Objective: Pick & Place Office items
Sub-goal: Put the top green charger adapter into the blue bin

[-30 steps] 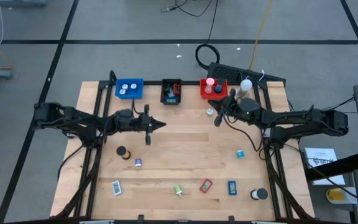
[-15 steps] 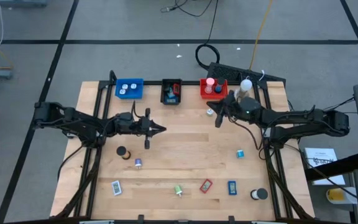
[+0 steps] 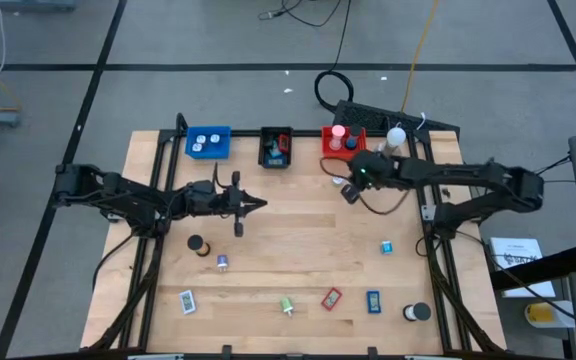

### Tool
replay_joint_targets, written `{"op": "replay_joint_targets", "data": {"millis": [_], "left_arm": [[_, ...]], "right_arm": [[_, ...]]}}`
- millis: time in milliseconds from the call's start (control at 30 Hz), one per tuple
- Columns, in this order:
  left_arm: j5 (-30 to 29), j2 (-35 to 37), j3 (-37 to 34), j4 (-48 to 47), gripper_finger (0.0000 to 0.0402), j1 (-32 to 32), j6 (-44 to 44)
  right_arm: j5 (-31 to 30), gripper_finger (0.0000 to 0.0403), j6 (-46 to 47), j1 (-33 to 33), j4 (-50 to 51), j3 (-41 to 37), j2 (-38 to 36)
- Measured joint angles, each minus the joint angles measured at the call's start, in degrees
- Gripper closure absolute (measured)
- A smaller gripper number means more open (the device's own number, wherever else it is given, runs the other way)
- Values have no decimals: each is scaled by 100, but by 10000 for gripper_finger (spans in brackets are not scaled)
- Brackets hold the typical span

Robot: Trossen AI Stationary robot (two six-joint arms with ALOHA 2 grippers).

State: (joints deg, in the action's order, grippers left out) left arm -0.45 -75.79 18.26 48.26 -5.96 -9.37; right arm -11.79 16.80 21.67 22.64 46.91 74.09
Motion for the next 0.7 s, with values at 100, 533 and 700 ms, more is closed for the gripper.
{"op": "replay_joint_targets", "data": {"millis": [100,533,700], "left_arm": [[137,0,-135,250,393,-229,1],[349,0,-901,984,390,-758,413],[343,0,-905,994,394,-758,392]], "right_arm": [[158,304,-205,151,121,394,376],[603,143,-665,273,668,1301,1579],[496,117,-719,273,539,1303,1836]]}}
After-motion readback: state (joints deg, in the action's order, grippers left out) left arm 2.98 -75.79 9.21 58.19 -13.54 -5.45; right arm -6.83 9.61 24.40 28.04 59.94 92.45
